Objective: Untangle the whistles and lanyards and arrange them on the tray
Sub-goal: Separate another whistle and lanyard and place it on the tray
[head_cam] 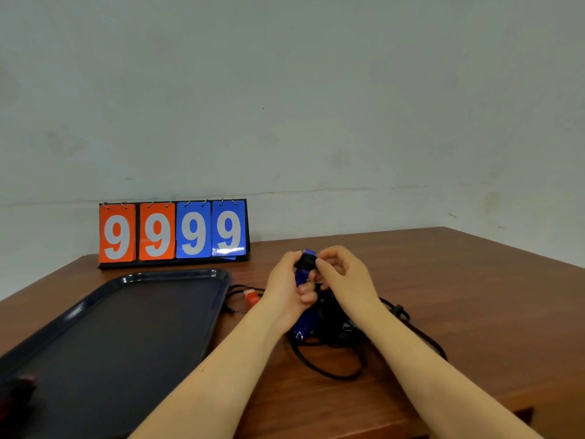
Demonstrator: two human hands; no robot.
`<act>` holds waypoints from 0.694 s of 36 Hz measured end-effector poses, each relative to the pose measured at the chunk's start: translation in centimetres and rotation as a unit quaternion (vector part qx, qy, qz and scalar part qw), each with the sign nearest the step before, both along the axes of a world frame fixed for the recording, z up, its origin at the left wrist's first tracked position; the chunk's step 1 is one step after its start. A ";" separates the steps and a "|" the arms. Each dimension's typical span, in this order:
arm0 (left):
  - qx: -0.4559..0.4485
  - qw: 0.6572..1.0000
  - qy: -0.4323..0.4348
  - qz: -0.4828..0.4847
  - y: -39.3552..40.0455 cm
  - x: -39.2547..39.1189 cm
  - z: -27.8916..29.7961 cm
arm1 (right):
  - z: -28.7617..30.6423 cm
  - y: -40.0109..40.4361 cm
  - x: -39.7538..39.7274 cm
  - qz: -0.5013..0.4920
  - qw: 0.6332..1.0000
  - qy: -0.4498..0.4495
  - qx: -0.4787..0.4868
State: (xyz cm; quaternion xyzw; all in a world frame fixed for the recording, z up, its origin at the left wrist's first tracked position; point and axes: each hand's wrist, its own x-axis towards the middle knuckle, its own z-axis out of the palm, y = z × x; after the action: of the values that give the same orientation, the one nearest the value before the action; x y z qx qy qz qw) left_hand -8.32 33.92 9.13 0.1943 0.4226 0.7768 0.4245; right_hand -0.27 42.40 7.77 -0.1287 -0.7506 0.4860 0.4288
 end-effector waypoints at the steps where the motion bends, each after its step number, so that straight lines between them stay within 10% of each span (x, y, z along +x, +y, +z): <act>1: -0.004 1.000 0.005 0.005 0.1 -0.1 -0.1 | 0.0 0.0 0.0 -0.005 1.000 -0.001 -0.003; 13: 0.019 1.000 0.015 -0.001 0.3 0.2 0.2 | 0.2 -0.2 0.3 0.013 1.000 0.010 0.024; 25: -0.067 0.950 0.285 0.108 0.1 1.0 0.2 | 0.2 0.3 0.3 -0.011 0.999 0.043 0.011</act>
State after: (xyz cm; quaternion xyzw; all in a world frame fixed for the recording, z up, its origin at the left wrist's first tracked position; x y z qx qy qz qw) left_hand -7.35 34.02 9.37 0.3315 0.5956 0.7003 0.2117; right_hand 0.03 42.65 8.01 -0.1116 -0.7349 0.4783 0.4677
